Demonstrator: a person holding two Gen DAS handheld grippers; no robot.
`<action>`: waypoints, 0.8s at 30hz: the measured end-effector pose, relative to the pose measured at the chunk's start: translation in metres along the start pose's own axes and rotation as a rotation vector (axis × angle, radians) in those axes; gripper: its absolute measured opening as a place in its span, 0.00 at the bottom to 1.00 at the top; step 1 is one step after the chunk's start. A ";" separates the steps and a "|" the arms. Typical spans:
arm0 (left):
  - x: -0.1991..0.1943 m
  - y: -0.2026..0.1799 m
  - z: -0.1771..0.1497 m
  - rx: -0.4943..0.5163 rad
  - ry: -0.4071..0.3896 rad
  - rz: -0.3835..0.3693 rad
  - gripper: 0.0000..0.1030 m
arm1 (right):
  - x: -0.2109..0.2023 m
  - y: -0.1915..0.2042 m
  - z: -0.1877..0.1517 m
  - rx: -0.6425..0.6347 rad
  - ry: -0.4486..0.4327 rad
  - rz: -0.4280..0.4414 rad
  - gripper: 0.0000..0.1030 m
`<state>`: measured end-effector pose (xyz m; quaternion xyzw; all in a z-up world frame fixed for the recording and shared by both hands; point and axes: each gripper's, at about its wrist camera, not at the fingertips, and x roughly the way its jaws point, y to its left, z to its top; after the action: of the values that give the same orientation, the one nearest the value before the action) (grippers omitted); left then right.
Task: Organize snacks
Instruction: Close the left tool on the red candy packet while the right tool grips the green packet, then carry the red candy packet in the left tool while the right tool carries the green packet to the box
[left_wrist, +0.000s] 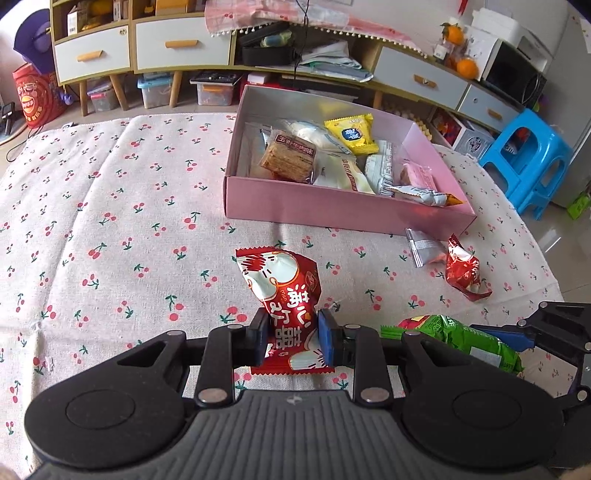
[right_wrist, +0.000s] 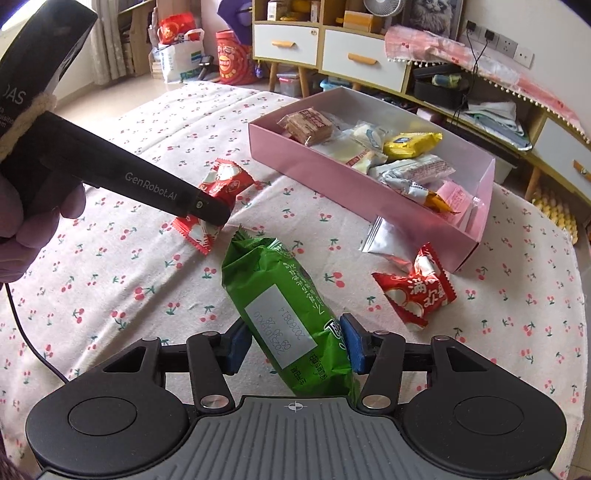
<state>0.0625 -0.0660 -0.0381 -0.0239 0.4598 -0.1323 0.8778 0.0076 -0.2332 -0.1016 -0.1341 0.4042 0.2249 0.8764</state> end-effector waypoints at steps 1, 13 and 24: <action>0.000 0.002 0.000 -0.001 0.001 0.002 0.25 | 0.001 0.001 0.001 0.010 0.007 0.012 0.50; -0.004 0.027 -0.005 -0.011 0.019 0.022 0.25 | 0.014 0.023 0.016 -0.045 -0.003 -0.003 0.68; -0.008 0.039 -0.004 -0.018 0.017 0.025 0.25 | 0.027 0.039 0.037 -0.042 0.000 -0.041 0.48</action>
<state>0.0631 -0.0262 -0.0402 -0.0250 0.4686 -0.1172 0.8753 0.0272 -0.1761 -0.1008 -0.1605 0.3966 0.2154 0.8778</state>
